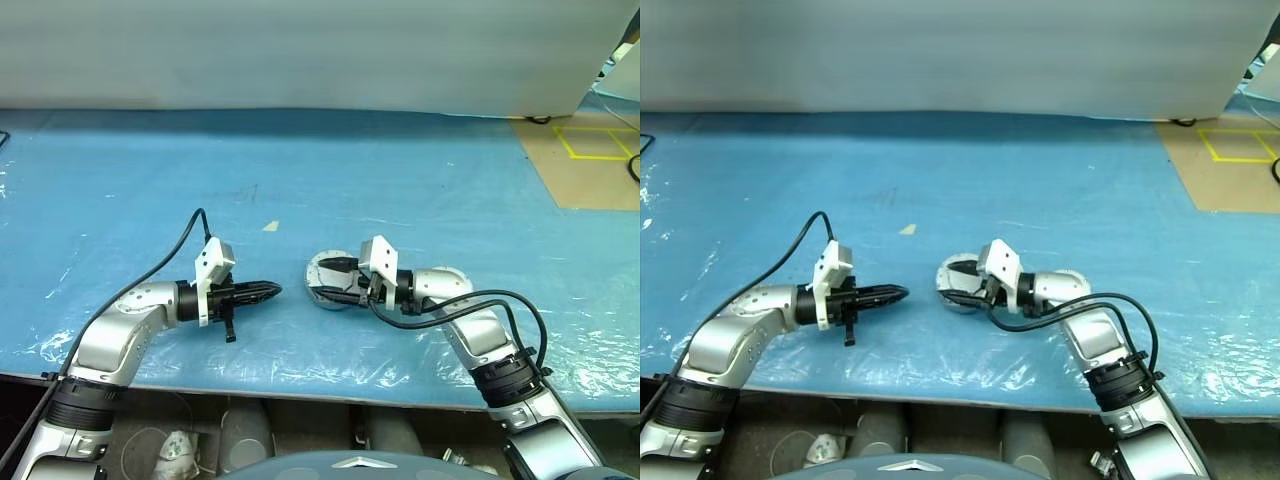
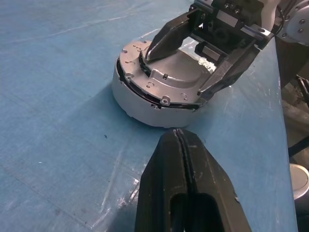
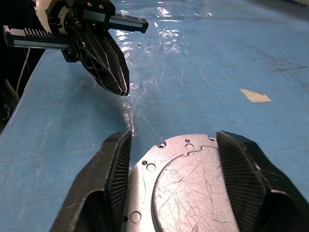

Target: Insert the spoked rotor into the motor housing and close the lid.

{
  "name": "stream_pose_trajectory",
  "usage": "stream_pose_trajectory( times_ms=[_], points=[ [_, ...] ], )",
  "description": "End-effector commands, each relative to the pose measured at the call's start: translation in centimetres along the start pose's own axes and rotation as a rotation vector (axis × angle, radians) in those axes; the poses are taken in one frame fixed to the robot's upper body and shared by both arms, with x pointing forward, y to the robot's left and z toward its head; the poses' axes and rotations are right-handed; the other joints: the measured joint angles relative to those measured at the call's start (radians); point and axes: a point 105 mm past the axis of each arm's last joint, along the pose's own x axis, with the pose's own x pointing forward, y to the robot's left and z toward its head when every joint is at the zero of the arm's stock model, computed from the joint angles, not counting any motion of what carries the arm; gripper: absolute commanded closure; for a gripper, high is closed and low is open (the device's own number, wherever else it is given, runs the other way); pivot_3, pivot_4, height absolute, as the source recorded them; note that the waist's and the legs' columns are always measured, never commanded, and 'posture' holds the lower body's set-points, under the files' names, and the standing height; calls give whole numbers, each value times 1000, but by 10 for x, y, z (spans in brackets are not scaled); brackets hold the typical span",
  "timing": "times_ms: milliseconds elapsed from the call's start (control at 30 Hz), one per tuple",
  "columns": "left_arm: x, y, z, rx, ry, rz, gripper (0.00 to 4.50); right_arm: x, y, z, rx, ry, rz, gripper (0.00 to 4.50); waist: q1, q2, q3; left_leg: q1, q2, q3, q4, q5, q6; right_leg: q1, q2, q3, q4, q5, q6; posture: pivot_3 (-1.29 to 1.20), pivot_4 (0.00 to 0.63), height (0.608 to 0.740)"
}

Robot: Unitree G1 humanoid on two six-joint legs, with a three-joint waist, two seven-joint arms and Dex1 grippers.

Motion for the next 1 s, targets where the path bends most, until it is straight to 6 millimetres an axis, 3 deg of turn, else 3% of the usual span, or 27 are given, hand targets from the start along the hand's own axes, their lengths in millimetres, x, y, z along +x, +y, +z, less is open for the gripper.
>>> stream_pose_trajectory(
  times_ms=[33, 100, 367, 600, 733, 867, 1000],
  points=[
    [2, -2, 7, 42, -21, -13, 4500, -2, -6, 10, -19, -33, -45, 485, 0, 0, 0, 0, 0, 0, 0, 0, 0, 0, 0, 0, 0, 0, 0, 0, 150, 740],
    [3, -3, 7, 46, -23, -14, 4500, -2, -9, 11, -20, -44, -71, 28, 0, 0, 0, 0, 0, 0, 0, 0, 0, 0, 0, 0, 0, 0, 0, 0, 150, 740],
    [4, -1, 4, 78, -30, -13, 4500, -3, -14, 8, -39, -30, -125, 28, 0, 0, 0, 0, 0, 0, 1, 0, 0, 0, 0, 0, 1, 0, 0, 0, 150, 740],
    [5, -2, 3, 118, -41, -3, 4500, -6, 0, 27, 117, -130, -17, 28, 0, 0, 0, 0, 0, 0, 1, 0, 0, 0, 0, 0, 1, 0, 0, 0, 150, 740],
    [4, -3, 7, 150, -55, 0, 4500, -7, -10, 30, 111, -136, -70, 28, 0, 0, 0, 0, 0, 0, 1, 0, 0, 0, 0, 0, 1, 0, 0, 0, 150, 740],
    [3, -3, 8, 174, -67, 8, 4500, -6, -16, 27, 80, -116, -109, 28, 0, 0, 0, 0, 0, 0, 2, 0, 0, 0, 0, 0, 2, 0, 0, 0, 150, 740],
    [3, -5, 4, 179, -67, 14, 4500, -4, -18, 12, 8, -26, -139, 28, 0, 0, 0, 0, 0, 0, 2, 0, 0, 0, 0, 0, 2, 0, 0, 0, 150, 740]
  ],
)
